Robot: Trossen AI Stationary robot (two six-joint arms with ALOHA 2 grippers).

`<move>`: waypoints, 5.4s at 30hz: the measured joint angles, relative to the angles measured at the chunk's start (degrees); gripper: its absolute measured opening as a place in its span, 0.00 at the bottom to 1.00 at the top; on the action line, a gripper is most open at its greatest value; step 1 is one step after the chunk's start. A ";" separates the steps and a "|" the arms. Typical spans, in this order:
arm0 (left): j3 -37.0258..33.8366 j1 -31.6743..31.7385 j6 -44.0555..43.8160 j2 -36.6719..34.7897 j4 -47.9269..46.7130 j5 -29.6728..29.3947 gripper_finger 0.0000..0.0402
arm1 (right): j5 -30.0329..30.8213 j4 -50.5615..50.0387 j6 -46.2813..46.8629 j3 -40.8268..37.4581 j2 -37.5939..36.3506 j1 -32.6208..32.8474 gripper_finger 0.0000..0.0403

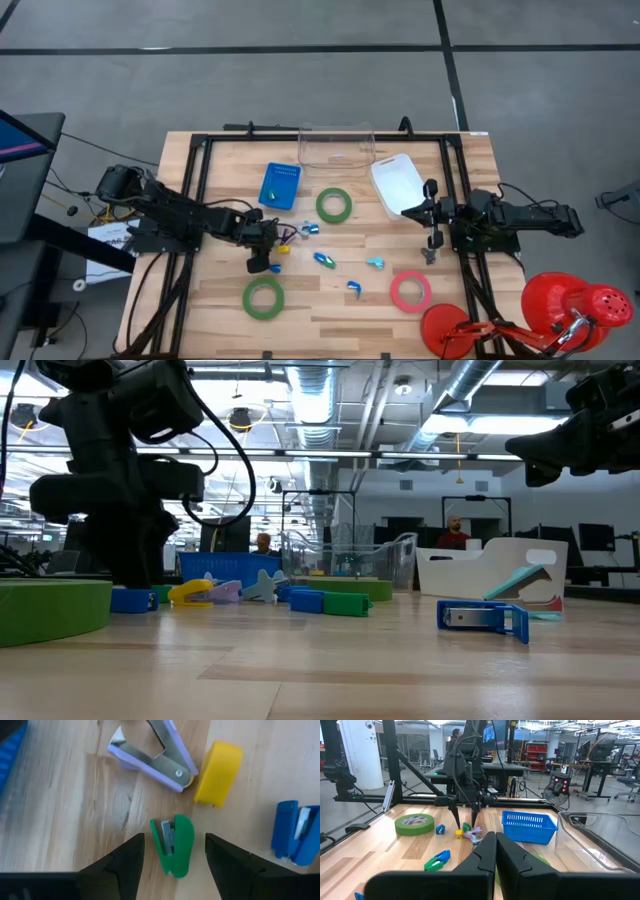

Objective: Pick and place Stapler, Stapler remover, tape
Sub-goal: Put the top green stapler into the blue bin, then put the purple staple remover into the white bin

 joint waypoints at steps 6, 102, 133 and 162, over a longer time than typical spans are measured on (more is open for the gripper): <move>0.00 0.00 0.02 0.00 0.01 0.00 0.40 | 0.00 0.00 0.01 0.00 0.00 0.02 0.00; 5.90 31.75 12.46 -16.99 0.05 -2.40 0.26 | 0.02 0.00 0.01 0.00 -0.01 0.02 0.00; 5.88 33.33 12.48 -3.13 3.33 -1.75 0.26 | 0.02 0.00 0.00 0.00 -0.02 0.02 0.00; 5.88 25.41 12.02 -7.48 5.16 3.87 0.58 | 0.00 0.00 0.01 -0.01 -0.01 0.02 0.00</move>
